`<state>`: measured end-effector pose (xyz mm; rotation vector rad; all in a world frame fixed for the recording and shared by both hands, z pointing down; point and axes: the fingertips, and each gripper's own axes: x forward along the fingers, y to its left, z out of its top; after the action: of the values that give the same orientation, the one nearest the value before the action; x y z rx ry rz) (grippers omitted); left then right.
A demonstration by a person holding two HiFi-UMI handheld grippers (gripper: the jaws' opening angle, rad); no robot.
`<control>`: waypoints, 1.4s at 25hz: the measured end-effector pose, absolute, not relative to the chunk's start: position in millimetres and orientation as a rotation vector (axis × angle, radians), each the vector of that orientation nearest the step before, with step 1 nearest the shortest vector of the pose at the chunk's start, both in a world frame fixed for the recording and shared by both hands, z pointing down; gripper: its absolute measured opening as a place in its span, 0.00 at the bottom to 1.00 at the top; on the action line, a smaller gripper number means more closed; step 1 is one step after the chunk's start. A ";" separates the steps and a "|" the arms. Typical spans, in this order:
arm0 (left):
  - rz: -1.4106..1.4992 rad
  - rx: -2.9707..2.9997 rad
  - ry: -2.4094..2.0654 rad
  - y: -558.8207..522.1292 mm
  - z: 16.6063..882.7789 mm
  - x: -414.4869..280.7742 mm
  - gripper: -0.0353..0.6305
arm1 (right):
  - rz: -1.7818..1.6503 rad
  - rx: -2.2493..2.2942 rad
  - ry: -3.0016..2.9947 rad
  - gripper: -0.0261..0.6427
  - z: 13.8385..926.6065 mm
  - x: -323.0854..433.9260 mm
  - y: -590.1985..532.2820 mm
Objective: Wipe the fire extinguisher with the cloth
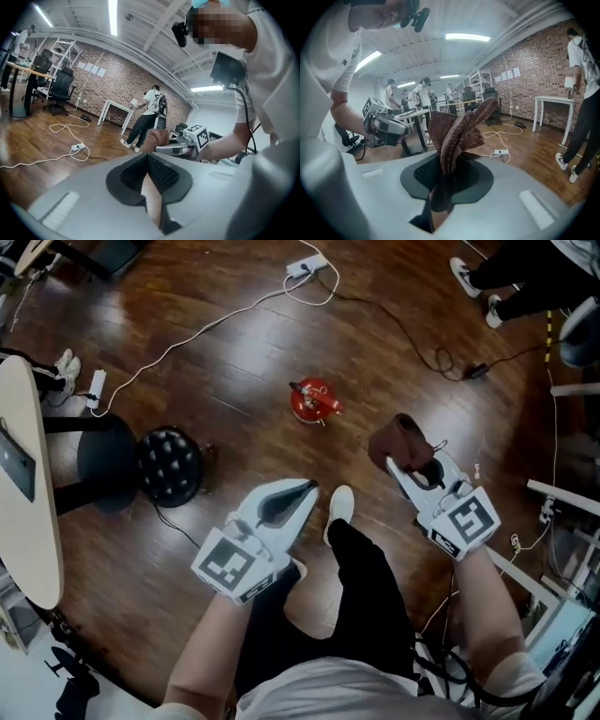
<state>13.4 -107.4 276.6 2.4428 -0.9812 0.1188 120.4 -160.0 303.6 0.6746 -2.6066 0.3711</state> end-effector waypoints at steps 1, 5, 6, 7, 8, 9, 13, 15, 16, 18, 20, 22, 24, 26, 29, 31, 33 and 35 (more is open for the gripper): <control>0.114 2.442 -0.984 -113.8 292.1 16.7 0.05 | 0.363 0.664 -2.607 0.12 325.2 119.0 -172.0; 0.106 2.468 -0.975 -132.1 348.2 24.8 0.06 | 0.302 0.648 -2.601 0.12 415.1 109.4 -220.8; 0.105 2.471 -0.965 -133.1 363.4 25.3 0.06 | 0.294 0.646 -2.601 0.12 437.5 105.9 -232.1; 0.109 2.477 -0.955 -133.6 378.9 25.3 0.06 | 0.284 0.641 -2.602 0.12 458.8 101.6 -243.0; 0.116 2.485 -0.946 -133.7 394.5 24.9 0.06 | 0.266 0.632 -2.603 0.12 478.7 96.8 -252.5; 0.122 2.492 -0.938 -133.4 409.4 24.4 0.06 | 0.238 0.623 -2.601 0.12 496.6 92.6 -260.5; 0.097 2.501 -0.911 -130.7 454.0 22.8 0.07 | 0.155 0.631 -2.603 0.12 544.4 86.9 -285.7; 0.082 2.503 -0.901 -129.9 469.9 21.5 0.07 | 0.148 0.638 -2.622 0.12 558.6 85.0 -292.7; 0.085 2.505 -0.897 -129.8 477.9 21.2 0.07 | 0.145 0.638 -2.634 0.12 564.3 83.7 -294.2; 0.107 2.513 -0.886 -130.6 494.2 21.9 0.07 | 0.138 0.642 -2.654 0.12 575.2 82.1 -296.3; 0.122 2.531 -0.872 -132.9 507.8 23.5 0.07 | 0.141 0.655 -2.668 0.12 587.2 82.5 -298.8; 0.127 2.547 -0.863 -134.7 519.6 24.6 0.07 | 0.150 0.654 -2.677 0.12 602.7 82.0 -299.4; 0.136 2.554 -0.854 -135.0 532.3 25.2 0.07 | 0.153 0.640 -2.676 0.12 622.9 80.1 -296.5; 0.134 2.554 -0.840 -135.1 543.5 26.5 0.07 | 0.157 0.629 -2.672 0.12 643.1 78.5 -293.8; 0.140 2.560 -0.824 -133.1 557.3 27.6 0.07 | 0.168 0.618 -2.664 0.12 671.9 75.3 -291.7; 0.165 2.566 -0.821 -131.3 566.1 27.7 0.07 | 0.174 0.608 -2.652 0.12 693.1 73.9 -289.7; 0.176 2.571 -0.817 -130.2 571.8 28.3 0.07 | 0.189 0.599 -2.633 0.12 715.8 74.0 -286.7; 0.181 2.568 -0.813 -127.8 577.1 26.8 0.07 | 0.209 0.591 -2.608 0.12 740.5 73.1 -282.1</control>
<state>26.8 -127.8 577.1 2.5684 -0.8132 0.1810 73.1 -282.1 740.5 0.5915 -2.6080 0.2086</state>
